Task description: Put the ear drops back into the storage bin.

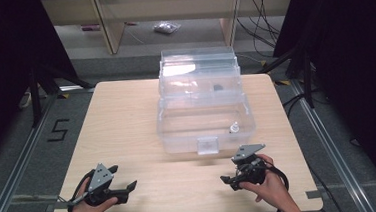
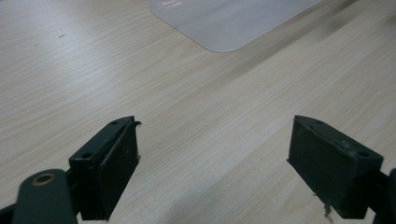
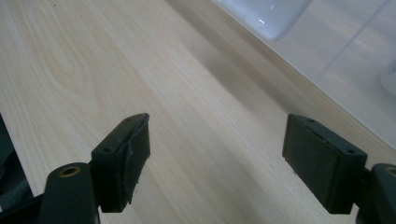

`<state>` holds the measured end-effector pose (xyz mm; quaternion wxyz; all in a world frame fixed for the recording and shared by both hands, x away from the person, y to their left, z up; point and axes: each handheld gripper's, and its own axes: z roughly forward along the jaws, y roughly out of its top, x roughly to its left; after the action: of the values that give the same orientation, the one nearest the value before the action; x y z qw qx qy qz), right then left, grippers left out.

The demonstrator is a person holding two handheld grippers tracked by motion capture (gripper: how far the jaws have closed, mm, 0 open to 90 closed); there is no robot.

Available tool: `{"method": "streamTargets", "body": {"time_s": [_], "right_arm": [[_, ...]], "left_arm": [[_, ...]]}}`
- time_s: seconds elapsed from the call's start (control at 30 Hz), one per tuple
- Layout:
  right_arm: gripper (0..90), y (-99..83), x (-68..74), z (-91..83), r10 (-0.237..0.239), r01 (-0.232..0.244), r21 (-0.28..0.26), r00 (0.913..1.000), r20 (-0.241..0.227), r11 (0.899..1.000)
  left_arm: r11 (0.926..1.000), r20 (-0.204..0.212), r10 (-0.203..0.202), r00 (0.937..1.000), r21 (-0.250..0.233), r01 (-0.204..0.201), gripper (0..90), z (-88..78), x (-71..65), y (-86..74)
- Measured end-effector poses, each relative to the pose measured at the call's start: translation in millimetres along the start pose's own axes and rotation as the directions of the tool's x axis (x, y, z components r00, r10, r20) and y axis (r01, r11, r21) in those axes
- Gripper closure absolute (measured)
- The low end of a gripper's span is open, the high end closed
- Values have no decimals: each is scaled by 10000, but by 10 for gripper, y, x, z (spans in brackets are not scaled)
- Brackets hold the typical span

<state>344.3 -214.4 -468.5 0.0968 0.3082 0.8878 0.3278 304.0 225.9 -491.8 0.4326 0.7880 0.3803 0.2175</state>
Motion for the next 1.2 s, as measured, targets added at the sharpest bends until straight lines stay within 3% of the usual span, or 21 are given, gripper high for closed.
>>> {"method": "streamTargets", "body": {"time_s": [0.13,0.17,0.27,0.3,0.4,0.43,0.47,0.57,0.6,0.67,0.7,0.73,0.9,0.93,1.07,1.1,1.2], "right_arm": [[233,-51,-7,13,76,-73,-110,9997,248,9999],[232,-57,-12,10,108,-109,40,9999,35,9999],[226,-94,-17,28,145,-144,-39,9997,192,9999],[226,-102,-11,22,353,-354,33,9992,168,9994],[224,-144,-25,14,250,-253,166,9995,178,9995],[224,-167,-21,20,289,-288,-35,9989,376,9996],[224,-175,-14,17,515,-517,67,9985,180,9986],[225,-229,-23,29,417,-416,-26,9988,244,9991],[224,-236,-17,5,457,-464,184,9982,386,9988],[224,-261,-21,1,429,-432,162,9989,207,9989],[224,-272,-6,-4,647,-648,61,9977,198,9979],[224,-283,-14,-17,503,-506,115,9984,242,9987],[221,-346,21,-25,819,-820,6,9961,339,9966],[221,-357,10,-27,579,-583,135,9979,278,9982],[219,-373,34,-33,733,-737,112,9968,324,9972],[219,-371,37,-47,708,-716,140,9963,489,9973],[218,-372,26,-32,578,-579,16,9976,376,9983]], "left_arm": [[10000,-25,-17,10000,43,17,155,-4,1,1],[10000,-10,-17,10000,42,17,155,-3,2,1],[10000,17,-60,10000,-58,60,155,2,-3,0],[10000,18,-61,10000,-68,61,155,1,-3,0],[10000,15,-66,10000,-66,66,155,2,-3,0],[10000,21,-64,10000,-65,65,155,2,-4,0],[10000,26,-64,10000,-67,64,155,2,-4,0],[10000,15,-69,10000,-65,69,155,2,-2,1],[10000,17,-61,10000,-64,61,155,2,-1,1],[10000,16,-60,10000,-66,60,155,2,-2,1],[10000,19,-64,10000,-63,64,155,2,-2,0],[10000,18,-66,10000,-67,66,155,2,-2,0],[10000,18,-25,10000,-36,25,155,-1,-2,1],[10000,24,-69,10000,-65,69,155,1,-5,1],[10000,30,-53,10000,-66,53,155,2,-4,1],[10000,30,-3,10000,-33,3,155,-2,0,1],[10000,30,-47,10000,-60,48,155,2,-3,1]]}}
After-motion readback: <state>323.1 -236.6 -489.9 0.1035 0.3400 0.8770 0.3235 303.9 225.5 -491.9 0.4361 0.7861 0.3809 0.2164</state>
